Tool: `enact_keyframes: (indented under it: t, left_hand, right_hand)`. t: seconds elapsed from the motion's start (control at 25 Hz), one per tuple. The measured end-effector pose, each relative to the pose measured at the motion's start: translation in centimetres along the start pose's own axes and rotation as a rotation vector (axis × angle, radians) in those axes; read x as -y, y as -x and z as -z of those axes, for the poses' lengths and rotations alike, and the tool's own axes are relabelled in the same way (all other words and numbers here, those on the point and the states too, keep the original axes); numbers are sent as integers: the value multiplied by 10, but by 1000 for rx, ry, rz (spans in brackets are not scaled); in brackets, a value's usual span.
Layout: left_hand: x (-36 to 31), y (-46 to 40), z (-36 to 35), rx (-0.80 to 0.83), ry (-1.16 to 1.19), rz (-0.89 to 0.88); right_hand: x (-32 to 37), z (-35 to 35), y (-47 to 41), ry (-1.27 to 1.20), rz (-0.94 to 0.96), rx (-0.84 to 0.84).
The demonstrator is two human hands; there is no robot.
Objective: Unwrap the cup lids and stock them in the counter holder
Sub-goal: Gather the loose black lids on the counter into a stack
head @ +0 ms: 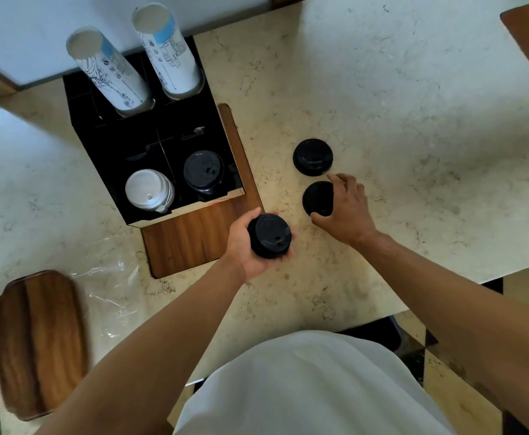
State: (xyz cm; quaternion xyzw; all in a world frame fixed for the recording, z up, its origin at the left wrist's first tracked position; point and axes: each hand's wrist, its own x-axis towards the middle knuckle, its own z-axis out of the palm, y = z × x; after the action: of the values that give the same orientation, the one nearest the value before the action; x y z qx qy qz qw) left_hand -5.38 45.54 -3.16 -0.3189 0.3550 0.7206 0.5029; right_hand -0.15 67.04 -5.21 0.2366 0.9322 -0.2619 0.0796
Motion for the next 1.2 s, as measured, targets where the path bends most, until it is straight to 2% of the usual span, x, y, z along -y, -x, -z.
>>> enact_keyframes:
  t: [0.08, 0.2, 0.36, 0.48, 0.64, 1.0, 1.12, 1.2]
  left_hand:
    - [-4, -5, -2, -1, -6, 10]
    - [-10, -11, -2, -15, -14, 17]
    - [-12, -15, 2, -35, 32, 8]
    - [-9, -17, 3, -26, 36, -5]
    - [-8, -14, 3, 10, 35, 12]
    - [-13, -17, 0, -16, -33, -30]
    - [-17, -23, -5, -47, 9, -31]
    - [-21, -25, -8, -20, 46, -6]
  right_hand:
    - [-5, -1, -9, 16, 20, 65]
    - [-6, -3, -12, -19, 28, 40]
    - [17, 2, 4, -317, 8, -83]
    - [50, 0, 28, -444, 53, -39]
    - [73, -16, 52, -367, 151, 32]
    - [71, -27, 42, -242, 158, 23]
    - [66, -17, 10, -318, 111, -47]
    - [57, -6, -26, -234, 39, -135]
